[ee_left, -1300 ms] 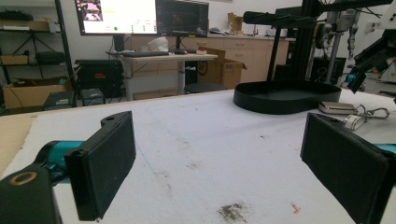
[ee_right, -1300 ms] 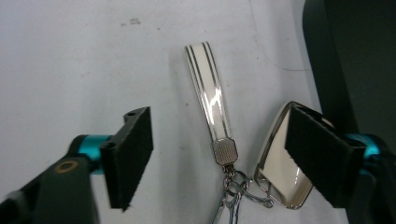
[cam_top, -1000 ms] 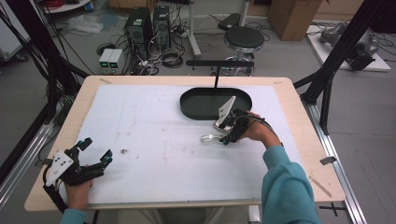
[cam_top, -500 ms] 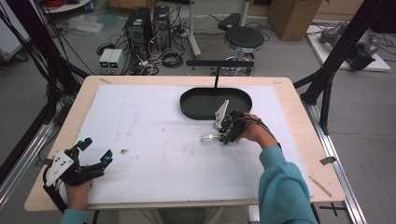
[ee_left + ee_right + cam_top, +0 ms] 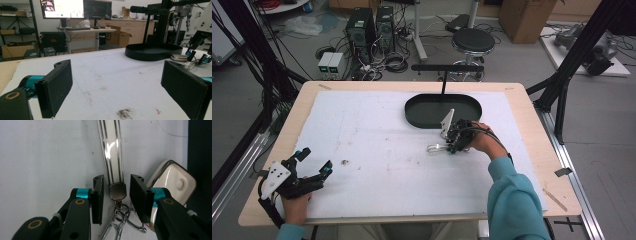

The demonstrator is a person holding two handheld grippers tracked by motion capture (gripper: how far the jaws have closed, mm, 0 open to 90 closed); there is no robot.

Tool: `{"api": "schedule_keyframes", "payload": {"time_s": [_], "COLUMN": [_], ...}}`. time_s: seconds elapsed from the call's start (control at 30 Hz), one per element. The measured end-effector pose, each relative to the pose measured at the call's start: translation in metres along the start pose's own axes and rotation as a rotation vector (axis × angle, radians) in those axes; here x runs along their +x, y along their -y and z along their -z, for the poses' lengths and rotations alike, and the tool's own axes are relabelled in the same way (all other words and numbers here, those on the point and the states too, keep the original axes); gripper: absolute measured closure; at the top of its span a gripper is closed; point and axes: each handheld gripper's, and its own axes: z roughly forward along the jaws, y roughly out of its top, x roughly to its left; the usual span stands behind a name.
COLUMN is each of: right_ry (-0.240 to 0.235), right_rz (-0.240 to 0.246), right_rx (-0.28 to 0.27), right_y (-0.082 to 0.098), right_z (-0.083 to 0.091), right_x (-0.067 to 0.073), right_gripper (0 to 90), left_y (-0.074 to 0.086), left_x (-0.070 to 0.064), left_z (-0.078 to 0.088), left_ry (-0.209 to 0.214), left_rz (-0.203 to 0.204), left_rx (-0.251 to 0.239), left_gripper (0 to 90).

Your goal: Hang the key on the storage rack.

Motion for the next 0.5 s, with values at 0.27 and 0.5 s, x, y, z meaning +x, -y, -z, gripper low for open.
{"api": "schedule_keyframes", "payload": {"time_s": [0.27,0.5], "right_ry": [0.005,-0.016], "right_rz": [0.008,0.009], "right_rx": [0.007,0.005], "right_y": [0.0001,0.0002], "right_z": [-0.0004,-0.001], "right_x": [-0.0013,-0.0016], "right_gripper": [67.9,72.0], "left_y": [0.0,0.0], "left_x": [0.0,0.0003], "left_z": [0.0,0.0001], "left_ry": [0.001,0.0], "left_rz": [0.0,0.0], "left_rx": [0.0,0.001], "left_gripper": [10.8,10.8]}}
